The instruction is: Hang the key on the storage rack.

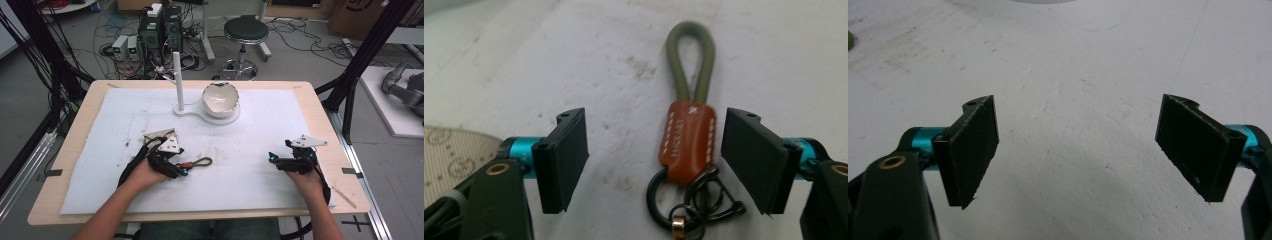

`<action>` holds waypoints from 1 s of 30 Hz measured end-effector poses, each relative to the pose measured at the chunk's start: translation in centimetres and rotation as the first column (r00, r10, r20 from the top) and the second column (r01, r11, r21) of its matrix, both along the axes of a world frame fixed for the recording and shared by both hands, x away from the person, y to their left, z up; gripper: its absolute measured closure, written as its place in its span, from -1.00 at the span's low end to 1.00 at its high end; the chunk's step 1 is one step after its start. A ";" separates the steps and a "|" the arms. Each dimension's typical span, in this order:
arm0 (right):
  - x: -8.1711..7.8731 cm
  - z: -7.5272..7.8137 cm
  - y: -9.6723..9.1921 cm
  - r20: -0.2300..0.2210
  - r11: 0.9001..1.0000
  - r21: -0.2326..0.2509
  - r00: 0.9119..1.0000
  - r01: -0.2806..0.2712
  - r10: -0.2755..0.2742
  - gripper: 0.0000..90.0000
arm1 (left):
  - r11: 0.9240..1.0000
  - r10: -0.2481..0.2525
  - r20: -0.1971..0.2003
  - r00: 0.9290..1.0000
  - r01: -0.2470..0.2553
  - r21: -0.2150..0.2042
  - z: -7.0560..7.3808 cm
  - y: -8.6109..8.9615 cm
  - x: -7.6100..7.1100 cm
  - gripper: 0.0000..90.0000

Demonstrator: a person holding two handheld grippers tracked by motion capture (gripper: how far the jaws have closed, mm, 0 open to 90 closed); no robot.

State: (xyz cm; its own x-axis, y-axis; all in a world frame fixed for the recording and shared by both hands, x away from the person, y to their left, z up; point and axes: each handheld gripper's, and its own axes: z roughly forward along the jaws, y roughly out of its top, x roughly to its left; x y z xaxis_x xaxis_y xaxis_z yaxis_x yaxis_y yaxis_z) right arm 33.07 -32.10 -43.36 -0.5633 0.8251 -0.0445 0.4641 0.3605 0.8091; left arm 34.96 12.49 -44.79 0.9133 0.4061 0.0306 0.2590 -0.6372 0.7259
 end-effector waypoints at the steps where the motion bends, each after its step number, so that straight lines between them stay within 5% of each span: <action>1: 0.0 0.0 0.0 0.001 1.000 -0.002 1.000 -0.003 0.003 -0.61 | 1.000 -0.002 -0.006 1.000 0.002 0.001 -0.1 0.0 0.0 -0.40; 30: 0.6 -0.3 1.1 -0.017 0.999 -0.037 0.999 -0.034 0.033 -0.61 | 0.995 -0.099 -0.032 0.995 0.098 -0.022 0.1 -0.1 -0.4 0.47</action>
State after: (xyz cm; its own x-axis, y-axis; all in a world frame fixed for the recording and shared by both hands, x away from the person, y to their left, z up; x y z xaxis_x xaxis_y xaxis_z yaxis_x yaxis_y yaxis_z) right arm 33.62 -31.03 -43.70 -0.5915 0.8036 -0.0656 0.4640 0.4058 0.7874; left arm 34.60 12.39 -44.64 0.9492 0.3146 -0.0076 0.2199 -0.6459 0.7310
